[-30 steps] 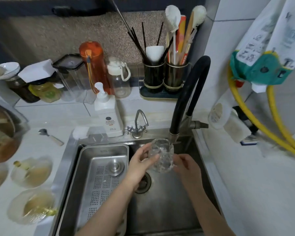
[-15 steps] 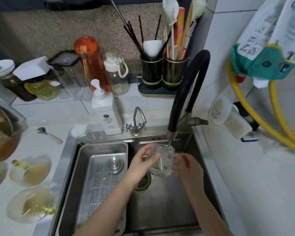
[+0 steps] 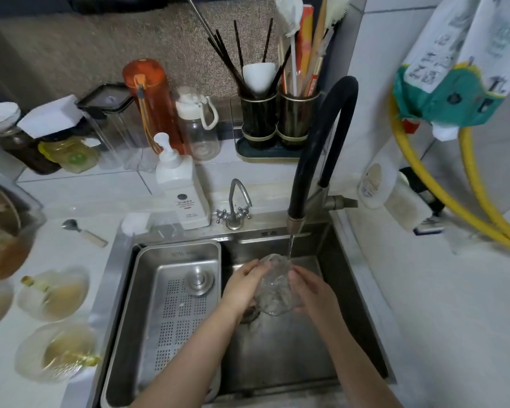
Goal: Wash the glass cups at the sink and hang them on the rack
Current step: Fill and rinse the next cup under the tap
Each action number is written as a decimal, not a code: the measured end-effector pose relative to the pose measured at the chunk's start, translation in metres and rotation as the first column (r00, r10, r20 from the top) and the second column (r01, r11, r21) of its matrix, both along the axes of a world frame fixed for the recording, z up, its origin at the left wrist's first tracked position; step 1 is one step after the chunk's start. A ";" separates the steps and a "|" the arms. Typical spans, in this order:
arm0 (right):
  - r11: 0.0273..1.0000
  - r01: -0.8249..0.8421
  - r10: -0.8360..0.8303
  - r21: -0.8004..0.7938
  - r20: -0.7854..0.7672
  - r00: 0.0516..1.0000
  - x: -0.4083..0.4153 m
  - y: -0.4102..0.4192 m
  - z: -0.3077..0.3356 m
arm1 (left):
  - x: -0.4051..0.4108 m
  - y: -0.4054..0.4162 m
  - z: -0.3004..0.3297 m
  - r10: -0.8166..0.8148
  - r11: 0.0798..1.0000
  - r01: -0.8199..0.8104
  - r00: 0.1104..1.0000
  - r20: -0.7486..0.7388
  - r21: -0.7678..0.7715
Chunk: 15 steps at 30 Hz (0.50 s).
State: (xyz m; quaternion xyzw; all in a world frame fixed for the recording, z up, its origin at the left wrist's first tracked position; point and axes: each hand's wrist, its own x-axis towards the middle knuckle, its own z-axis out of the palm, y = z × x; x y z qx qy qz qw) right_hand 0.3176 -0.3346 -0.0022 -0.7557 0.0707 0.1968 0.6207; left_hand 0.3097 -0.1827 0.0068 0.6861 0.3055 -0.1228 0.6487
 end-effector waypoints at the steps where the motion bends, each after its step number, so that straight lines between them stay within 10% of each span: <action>1: 1.000 0.002 -0.002 0.000 -0.025 1.000 -0.001 0.000 0.001 | -0.001 0.000 -0.001 0.003 1.000 -0.003 1.000 -0.011 0.003; 15: 0.984 0.179 -0.180 0.022 0.045 0.983 0.018 -0.012 0.014 | 0.002 -0.003 0.013 -0.076 0.996 0.086 0.976 0.205 -0.040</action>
